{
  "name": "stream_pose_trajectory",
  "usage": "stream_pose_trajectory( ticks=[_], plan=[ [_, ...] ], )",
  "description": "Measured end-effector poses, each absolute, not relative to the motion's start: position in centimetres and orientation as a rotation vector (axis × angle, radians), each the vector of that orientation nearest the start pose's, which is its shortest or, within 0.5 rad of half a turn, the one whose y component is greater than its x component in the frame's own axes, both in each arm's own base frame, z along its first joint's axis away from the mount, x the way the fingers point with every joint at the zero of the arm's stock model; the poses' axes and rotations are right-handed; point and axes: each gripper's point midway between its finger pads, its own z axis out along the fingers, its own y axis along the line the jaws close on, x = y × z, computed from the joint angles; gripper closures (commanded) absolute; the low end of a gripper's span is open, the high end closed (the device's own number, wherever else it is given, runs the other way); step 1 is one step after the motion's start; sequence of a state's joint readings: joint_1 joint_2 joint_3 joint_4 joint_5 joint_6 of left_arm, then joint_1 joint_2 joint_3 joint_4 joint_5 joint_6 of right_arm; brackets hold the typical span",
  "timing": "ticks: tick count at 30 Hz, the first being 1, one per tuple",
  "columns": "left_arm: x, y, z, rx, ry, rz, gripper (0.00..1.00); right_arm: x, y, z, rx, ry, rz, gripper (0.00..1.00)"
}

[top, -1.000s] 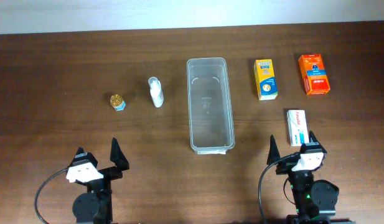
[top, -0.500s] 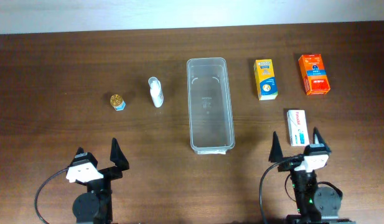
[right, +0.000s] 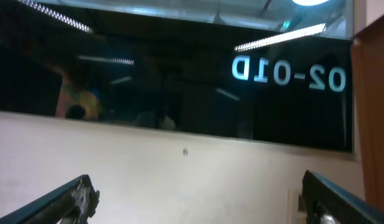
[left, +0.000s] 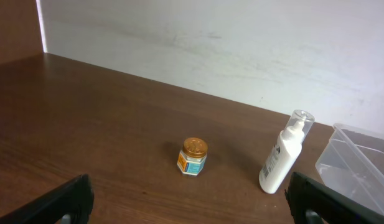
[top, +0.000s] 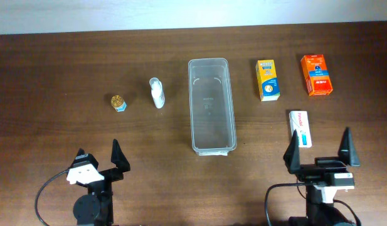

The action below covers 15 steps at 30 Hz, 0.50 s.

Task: Pack container
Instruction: 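Move the right gripper up over the yellow WOODS' box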

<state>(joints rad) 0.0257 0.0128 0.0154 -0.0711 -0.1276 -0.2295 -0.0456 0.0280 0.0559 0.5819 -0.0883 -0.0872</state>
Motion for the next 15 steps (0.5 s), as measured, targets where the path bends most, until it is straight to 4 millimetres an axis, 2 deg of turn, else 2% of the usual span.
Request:
stream_pose_trajectory(
  ticks=[4, 7, 9, 11, 14, 15],
  plan=[
    [24.4, 2.8, 16.1, -0.305, 1.612, -0.052, 0.0, 20.0, 0.7, 37.2, -0.111, 0.95, -0.085, 0.02],
    [24.4, 2.8, 16.0, -0.305, 1.612, -0.051, 0.01, 21.5, 1.3, 40.7, -0.164, 1.001, -0.097, 0.01],
    [24.4, 2.8, 16.1, -0.305, 1.611, -0.051, 0.01, 24.2, 1.8, 42.6, -0.217, 1.094, -0.091, 0.02],
    [24.4, 2.8, 16.0, -0.305, 1.612, -0.051, 0.01, 27.8, 2.3, 43.5, -0.261, 1.236, -0.062, 0.02],
    [24.4, 2.8, 16.1, -0.305, 1.611, -0.052, 0.01, 33.7, 2.9, 42.9, -0.319, 1.489, 0.009, 0.02],
    [24.4, 2.8, 16.0, -0.305, 1.612, -0.051, 0.01, 35.4, 3.1, 42.2, -0.333, 1.574, 0.038, 0.02]
  ],
)
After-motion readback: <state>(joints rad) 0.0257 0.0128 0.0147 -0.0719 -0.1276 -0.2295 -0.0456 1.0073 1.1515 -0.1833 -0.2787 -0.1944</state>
